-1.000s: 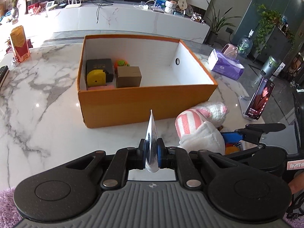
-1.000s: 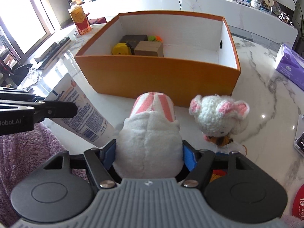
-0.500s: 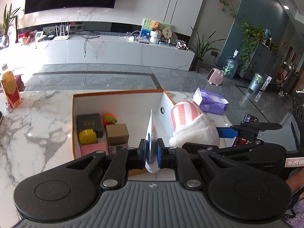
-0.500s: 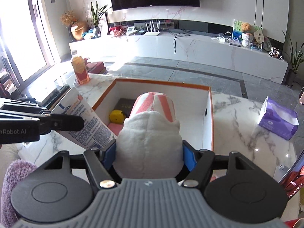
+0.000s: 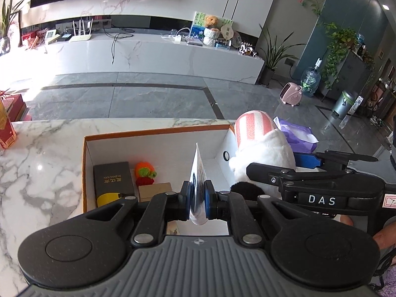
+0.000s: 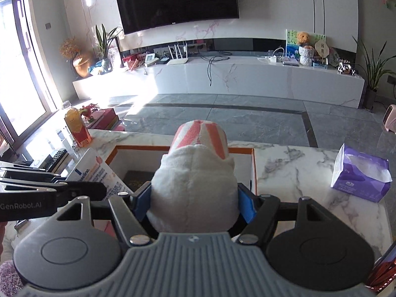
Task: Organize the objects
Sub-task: 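Carry the bunny and Vaseline tube over the orange box with both tools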
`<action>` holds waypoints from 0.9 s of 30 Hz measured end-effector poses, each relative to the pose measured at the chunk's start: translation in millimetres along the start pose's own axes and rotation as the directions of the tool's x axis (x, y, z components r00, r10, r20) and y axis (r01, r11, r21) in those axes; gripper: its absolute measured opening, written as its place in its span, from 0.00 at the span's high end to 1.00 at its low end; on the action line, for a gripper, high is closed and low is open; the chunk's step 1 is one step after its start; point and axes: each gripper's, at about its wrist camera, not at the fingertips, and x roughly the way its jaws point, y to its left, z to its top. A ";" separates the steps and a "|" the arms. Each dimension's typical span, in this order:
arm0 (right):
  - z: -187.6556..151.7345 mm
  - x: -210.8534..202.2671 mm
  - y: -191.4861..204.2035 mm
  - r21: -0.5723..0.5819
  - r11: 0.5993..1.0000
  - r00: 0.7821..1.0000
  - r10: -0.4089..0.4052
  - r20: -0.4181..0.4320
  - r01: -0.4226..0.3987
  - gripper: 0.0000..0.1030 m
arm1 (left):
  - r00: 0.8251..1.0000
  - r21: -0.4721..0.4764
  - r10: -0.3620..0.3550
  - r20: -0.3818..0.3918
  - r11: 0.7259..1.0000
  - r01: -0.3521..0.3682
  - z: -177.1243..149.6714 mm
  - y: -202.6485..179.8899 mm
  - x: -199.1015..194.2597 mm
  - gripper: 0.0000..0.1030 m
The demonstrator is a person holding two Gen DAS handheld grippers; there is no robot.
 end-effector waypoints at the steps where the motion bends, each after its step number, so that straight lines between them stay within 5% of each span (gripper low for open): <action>1: -0.6 10.2 -2.1 0.002 1.000 1.000 0.007 -0.027 -0.007 0.30 | 1.000 -0.010 0.005 -0.019 1.000 -0.006 -0.5 2.4 8.3 0.88; 7: -17.7 64.5 -5.1 -0.088 0.996 0.978 -0.043 -0.203 0.026 0.30 | 0.991 -0.038 -0.006 -0.133 0.999 0.001 -9.4 11.8 50.4 0.88; 13: -31.2 91.3 -3.1 -0.170 0.985 0.945 -0.022 -0.326 -0.036 0.30 | 0.976 -0.005 0.025 -0.217 1.000 -0.026 -14.0 9.1 75.4 0.88; 20: -38.6 116.3 7.6 -0.243 0.967 0.911 -0.033 -0.411 -0.075 0.29 | 0.959 0.062 0.086 -0.271 0.996 -0.072 -11.1 -0.6 88.1 0.87; 27: -37.8 121.0 13.3 -0.283 0.954 0.909 -0.032 -0.415 -0.095 0.27 | 0.948 0.051 0.101 -0.302 0.995 -0.089 -12.6 -3.7 99.4 0.87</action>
